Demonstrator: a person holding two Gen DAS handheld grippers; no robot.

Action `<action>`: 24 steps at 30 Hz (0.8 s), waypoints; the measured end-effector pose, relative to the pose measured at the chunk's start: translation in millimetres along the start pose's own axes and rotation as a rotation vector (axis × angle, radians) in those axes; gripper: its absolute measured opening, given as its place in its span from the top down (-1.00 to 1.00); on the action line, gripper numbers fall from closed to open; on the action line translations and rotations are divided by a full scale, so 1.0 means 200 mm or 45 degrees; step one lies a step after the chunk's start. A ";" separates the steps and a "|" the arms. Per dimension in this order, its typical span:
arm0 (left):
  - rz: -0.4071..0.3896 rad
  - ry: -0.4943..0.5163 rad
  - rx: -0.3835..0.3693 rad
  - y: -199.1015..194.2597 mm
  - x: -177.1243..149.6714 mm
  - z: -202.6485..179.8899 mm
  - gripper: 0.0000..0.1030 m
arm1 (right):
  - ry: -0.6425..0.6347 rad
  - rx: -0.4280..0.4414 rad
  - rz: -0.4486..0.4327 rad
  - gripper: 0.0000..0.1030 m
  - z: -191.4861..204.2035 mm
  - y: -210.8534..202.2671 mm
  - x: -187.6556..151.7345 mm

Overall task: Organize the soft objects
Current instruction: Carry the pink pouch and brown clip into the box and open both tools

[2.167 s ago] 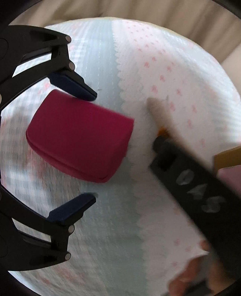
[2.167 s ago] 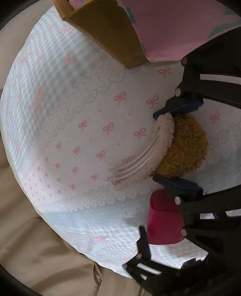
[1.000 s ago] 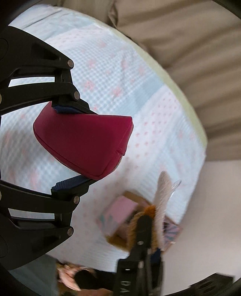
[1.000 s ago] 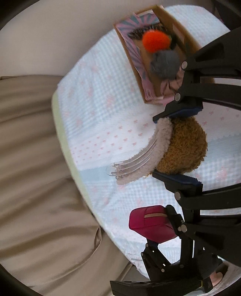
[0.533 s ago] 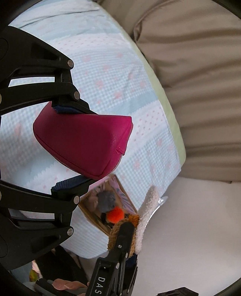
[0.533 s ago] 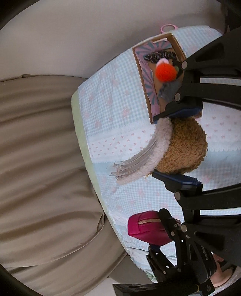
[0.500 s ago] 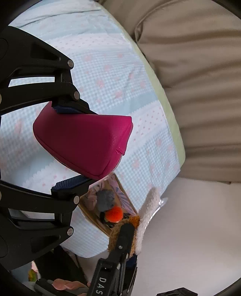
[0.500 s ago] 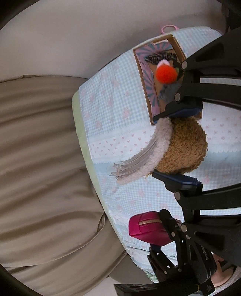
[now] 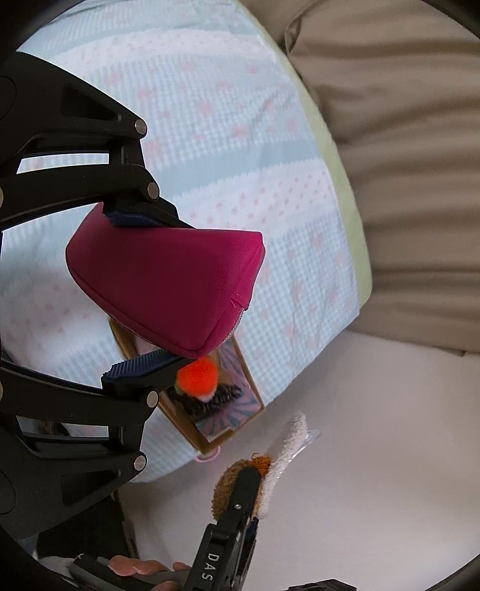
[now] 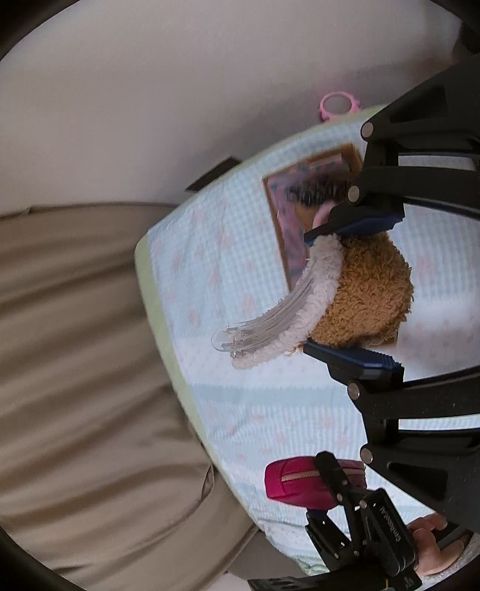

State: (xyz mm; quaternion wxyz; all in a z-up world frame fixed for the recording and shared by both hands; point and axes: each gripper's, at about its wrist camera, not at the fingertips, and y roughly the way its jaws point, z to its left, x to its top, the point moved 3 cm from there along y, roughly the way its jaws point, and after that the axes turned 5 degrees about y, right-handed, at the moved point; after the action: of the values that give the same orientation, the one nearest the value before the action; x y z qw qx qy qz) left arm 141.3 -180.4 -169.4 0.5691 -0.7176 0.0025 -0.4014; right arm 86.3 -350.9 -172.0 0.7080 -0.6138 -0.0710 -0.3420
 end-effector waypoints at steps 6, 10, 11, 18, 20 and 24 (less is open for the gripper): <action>0.082 -0.042 -0.048 0.31 0.02 -0.24 -0.01 | 0.032 -0.050 0.108 0.08 -0.29 0.22 0.05; 0.174 -0.064 -0.085 0.54 -0.02 -0.34 -0.01 | 0.086 -0.064 0.187 0.08 -0.46 0.40 0.05; 0.196 -0.055 -0.090 0.60 -0.04 -0.37 -0.01 | 0.109 -0.067 0.208 0.08 -0.50 0.45 0.04; 0.353 -0.042 -0.104 0.97 -0.09 -0.48 -0.01 | 0.192 -0.074 0.349 0.08 -0.67 0.76 0.01; 0.387 -0.031 -0.092 1.05 -0.11 -0.49 -0.01 | 0.182 -0.075 0.386 0.08 -0.69 0.83 -0.01; 0.418 -0.013 -0.091 1.13 -0.11 -0.50 -0.01 | 0.181 -0.062 0.452 0.06 -0.70 0.95 -0.04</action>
State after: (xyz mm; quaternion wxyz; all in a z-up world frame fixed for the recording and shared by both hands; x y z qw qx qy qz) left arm 170.8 -331.0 -365.2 0.6011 -0.7295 0.1312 -0.2988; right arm 143.4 -473.3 -365.4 0.7453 -0.6080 0.0970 -0.2559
